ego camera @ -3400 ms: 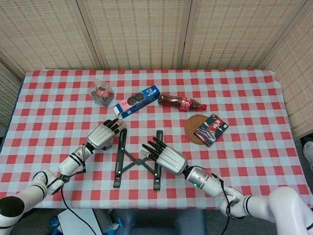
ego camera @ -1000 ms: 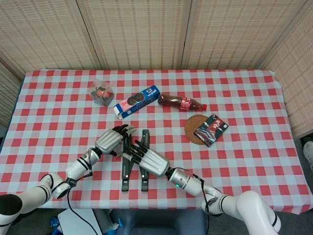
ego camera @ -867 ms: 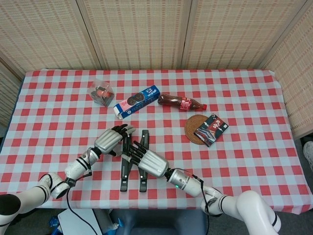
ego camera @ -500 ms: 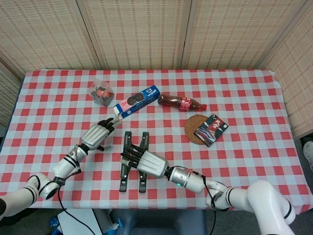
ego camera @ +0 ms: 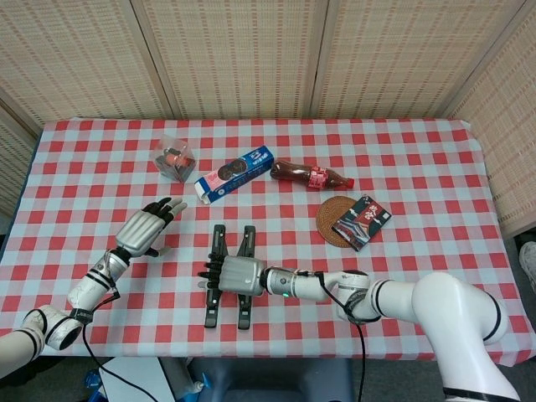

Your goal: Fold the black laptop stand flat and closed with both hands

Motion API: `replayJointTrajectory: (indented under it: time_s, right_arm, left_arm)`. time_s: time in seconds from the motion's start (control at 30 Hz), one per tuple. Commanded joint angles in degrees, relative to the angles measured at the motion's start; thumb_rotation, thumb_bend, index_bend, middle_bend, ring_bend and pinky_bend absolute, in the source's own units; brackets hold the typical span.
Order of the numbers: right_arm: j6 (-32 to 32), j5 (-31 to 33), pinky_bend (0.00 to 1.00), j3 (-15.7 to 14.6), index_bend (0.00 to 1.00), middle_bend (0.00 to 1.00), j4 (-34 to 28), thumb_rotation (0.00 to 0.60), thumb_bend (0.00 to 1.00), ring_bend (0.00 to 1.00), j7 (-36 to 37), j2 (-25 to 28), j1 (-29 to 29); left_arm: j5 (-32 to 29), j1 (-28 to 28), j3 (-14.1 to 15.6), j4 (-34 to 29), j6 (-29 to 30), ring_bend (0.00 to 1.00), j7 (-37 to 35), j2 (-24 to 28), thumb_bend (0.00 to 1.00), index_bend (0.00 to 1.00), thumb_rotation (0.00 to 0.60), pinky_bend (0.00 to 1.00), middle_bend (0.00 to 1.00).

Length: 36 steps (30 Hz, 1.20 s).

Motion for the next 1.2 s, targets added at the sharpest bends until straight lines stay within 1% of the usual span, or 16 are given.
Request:
replayJointTrajectory:
  time_s: [0.03,0.37,0.6,0.8,0.97,1.07,1.2]
  right_arm:
    - [-1.4,-1.1,0.00,-1.3,0.00,0.00,2.0,0.600,0.00,0.00,2.0,-1.6,2.3]
    - [-2.6,-2.5,0.00,-4.3,0.00,0.00,6.5,0.600,0.00,0.00,5.4,-4.9,6.2]
    - [-2.6,-2.1,0.00,-5.7,0.00,0.00,7.8,0.600,0.00,0.00,6.8,-5.6,7.4]
    - [-2.6,-1.3,0.00,-5.8,0.00,0.00,8.7,0.600,0.00,0.00,7.6,-6.2,8.3]
    - [-3.2,-0.6,0.00,-6.1,0.00,0.09,9.3,0.600,0.01,0.00,8.3,-6.6,8.9]
    - [-3.2,-0.2,0.00,-6.3,0.04,0.12,9.8,0.600,0.03,0.00,8.9,-7.2,9.0]
    - [-1.1,-0.4,0.00,-6.6,0.11,0.17,10.5,0.600,0.07,0.00,9.7,-7.7,8.7]
  left_arm:
    - [-0.1,0.3,-0.1,-0.1,0.2,0.00,-0.3,0.2,0.22,0.00,0.600,0.16,0.00]
    - [0.1,1.3,0.0,1.3,0.3,0.00,-1.9,0.0,0.22,0.00,0.600,0.16,0.00]
    - [0.5,1.7,0.1,2.4,0.4,0.00,-3.0,-0.2,0.22,0.00,0.600,0.16,0.00]
    - [0.8,1.9,0.1,3.0,0.5,0.00,-3.6,-0.4,0.22,0.00,0.600,0.16,0.00]
    - [1.0,2.0,0.0,3.3,0.5,0.00,-4.1,-0.5,0.22,0.00,0.600,0.16,0.00]
    - [1.1,2.0,0.0,3.4,0.5,0.00,-3.9,-0.6,0.22,0.00,0.600,0.16,0.00]
    - [1.1,2.1,0.0,3.5,0.5,0.00,-4.1,-0.8,0.22,0.00,0.600,0.16,0.00]
